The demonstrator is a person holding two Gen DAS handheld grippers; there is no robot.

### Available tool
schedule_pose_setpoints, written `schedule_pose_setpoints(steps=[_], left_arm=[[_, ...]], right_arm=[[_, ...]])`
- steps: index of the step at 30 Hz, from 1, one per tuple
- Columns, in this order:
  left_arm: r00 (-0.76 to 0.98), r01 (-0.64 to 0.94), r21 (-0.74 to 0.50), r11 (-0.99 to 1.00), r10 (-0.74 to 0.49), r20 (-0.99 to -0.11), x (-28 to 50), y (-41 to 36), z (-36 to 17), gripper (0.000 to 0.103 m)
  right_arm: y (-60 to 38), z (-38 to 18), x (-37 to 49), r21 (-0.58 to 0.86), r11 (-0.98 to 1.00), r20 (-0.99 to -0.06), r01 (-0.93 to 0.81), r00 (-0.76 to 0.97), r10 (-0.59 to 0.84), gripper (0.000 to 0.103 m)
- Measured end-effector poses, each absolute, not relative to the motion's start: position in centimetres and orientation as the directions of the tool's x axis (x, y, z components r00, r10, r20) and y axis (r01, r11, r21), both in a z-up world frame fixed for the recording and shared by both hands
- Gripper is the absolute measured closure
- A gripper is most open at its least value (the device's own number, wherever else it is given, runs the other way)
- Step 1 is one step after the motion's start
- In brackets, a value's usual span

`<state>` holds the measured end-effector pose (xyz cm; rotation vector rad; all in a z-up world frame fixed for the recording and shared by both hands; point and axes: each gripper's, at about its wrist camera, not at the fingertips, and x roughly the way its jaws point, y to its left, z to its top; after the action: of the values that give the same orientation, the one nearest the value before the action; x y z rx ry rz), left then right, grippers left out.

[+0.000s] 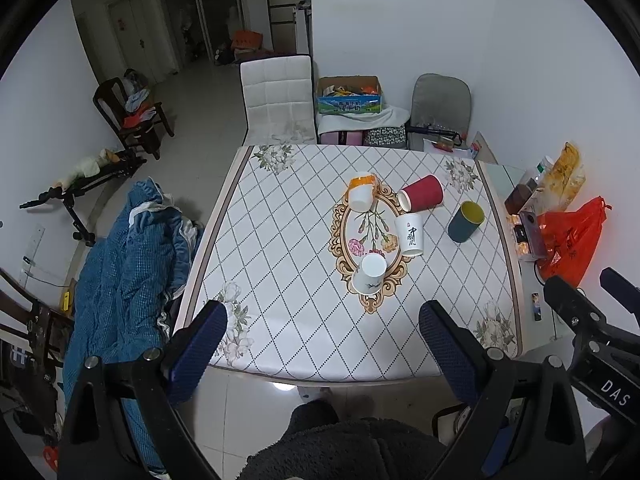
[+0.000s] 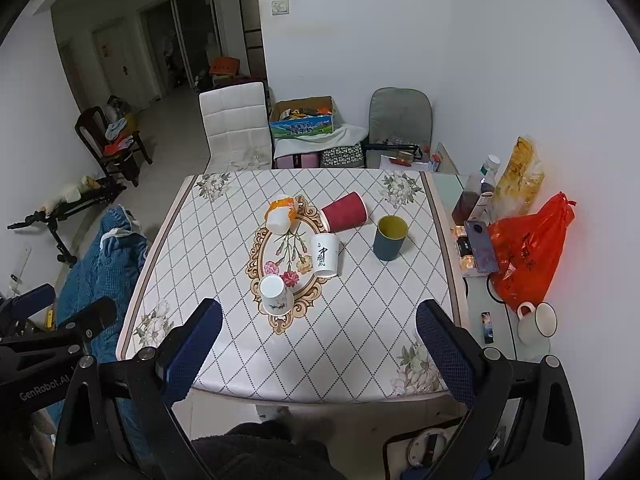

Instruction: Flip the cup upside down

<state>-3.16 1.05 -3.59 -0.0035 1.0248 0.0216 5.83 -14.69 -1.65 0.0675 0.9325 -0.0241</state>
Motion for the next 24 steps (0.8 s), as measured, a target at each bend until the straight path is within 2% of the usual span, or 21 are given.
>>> schedule_pose_setpoints(steps=[24], left_arm=[[0.569, -0.07, 0.024, 0.997, 0.06, -0.82, -4.2, 1.2, -2.3, 0.0]], right_arm=[[-15.4, -1.3, 6.1, 0.059, 0.996, -0.8, 0.061, 0.599, 0.01, 0.003]])
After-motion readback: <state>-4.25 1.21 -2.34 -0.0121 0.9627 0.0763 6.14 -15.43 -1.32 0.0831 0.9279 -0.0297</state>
